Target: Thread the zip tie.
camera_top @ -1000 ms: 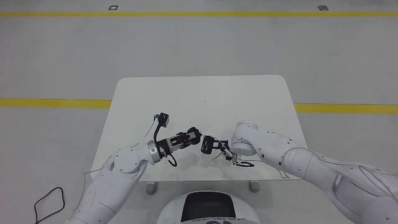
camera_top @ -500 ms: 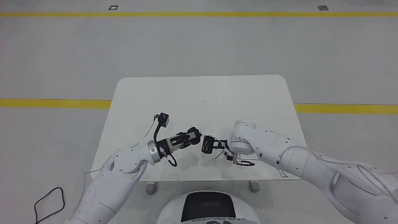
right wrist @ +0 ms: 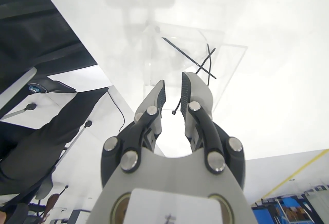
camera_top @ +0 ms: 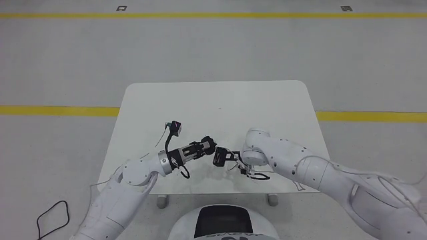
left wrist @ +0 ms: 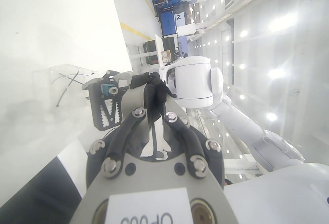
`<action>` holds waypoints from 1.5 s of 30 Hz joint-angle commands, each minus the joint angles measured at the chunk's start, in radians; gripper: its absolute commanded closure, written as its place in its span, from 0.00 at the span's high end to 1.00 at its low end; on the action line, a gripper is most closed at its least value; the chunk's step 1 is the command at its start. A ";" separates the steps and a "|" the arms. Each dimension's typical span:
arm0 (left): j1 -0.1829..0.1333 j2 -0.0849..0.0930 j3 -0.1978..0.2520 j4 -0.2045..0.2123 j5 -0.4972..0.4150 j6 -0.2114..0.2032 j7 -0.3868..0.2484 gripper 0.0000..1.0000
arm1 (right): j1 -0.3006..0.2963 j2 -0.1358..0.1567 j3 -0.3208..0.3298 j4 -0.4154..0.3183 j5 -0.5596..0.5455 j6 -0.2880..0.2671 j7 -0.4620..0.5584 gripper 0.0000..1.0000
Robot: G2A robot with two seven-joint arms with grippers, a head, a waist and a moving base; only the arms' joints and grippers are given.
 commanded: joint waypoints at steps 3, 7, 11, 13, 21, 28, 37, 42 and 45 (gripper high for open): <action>0.000 0.000 0.000 0.000 0.000 0.000 0.000 0.00 | 0.005 -0.001 0.000 0.018 -0.020 0.000 0.006 0.18; 0.000 0.000 0.000 0.000 0.000 0.000 0.000 0.00 | 0.002 -0.008 0.000 0.031 -0.017 0.000 0.009 0.17; 0.000 0.000 0.000 0.000 0.000 0.000 0.000 0.00 | -0.001 -0.018 0.000 0.046 -0.015 0.000 0.011 0.16; 0.000 0.000 0.000 0.000 0.000 0.000 0.000 0.00 | -0.002 -0.023 0.000 0.052 -0.013 0.000 0.013 0.16; 0.000 0.000 0.000 0.000 0.000 0.000 0.000 0.00 | 0.004 -0.046 0.000 0.085 0.003 0.000 0.052 0.16; 0.000 0.000 0.000 0.000 0.000 0.000 0.000 0.00 | 0.003 -0.068 0.000 0.120 0.008 0.000 0.072 0.13; 0.000 0.000 0.000 0.000 0.000 0.000 0.000 0.00 | 0.006 -0.084 0.000 0.152 0.002 0.000 0.071 0.00; 0.000 0.000 0.000 0.000 0.000 0.000 0.000 0.00 | 0.013 -0.074 0.000 0.128 0.003 0.000 0.078 0.00; 0.000 0.000 0.000 0.000 0.000 0.000 0.000 0.00 | 0.018 -0.060 0.000 0.097 -0.001 0.000 0.100 0.00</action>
